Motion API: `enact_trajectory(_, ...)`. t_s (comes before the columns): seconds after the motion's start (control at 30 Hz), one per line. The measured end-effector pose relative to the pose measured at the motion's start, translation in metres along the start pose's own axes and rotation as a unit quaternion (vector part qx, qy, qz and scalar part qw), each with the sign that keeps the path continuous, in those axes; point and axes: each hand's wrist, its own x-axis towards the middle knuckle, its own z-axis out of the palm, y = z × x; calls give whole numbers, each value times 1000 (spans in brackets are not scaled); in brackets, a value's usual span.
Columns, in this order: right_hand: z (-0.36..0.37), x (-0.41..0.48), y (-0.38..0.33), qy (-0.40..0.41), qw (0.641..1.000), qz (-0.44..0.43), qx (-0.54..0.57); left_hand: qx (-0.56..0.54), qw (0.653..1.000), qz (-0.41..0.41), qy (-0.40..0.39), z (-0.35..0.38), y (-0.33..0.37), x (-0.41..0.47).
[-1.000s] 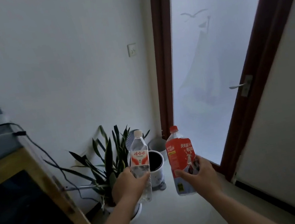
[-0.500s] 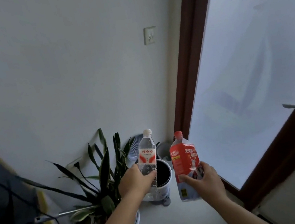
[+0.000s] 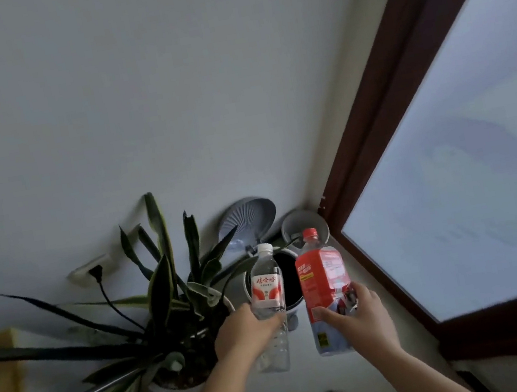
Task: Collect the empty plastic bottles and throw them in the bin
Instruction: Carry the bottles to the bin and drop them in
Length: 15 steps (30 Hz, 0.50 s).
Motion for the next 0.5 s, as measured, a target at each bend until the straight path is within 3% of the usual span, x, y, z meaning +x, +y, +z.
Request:
enact_trajectory(0.2, 26, 77, 36, -46, 997, 29, -58, -1, 997, -49, -52, 55, 5, 60)
enact_trajectory(0.5, 53, 182, 76, -169, 977, 77, -104, -58, 980, -178, -67, 125, 39, 148)
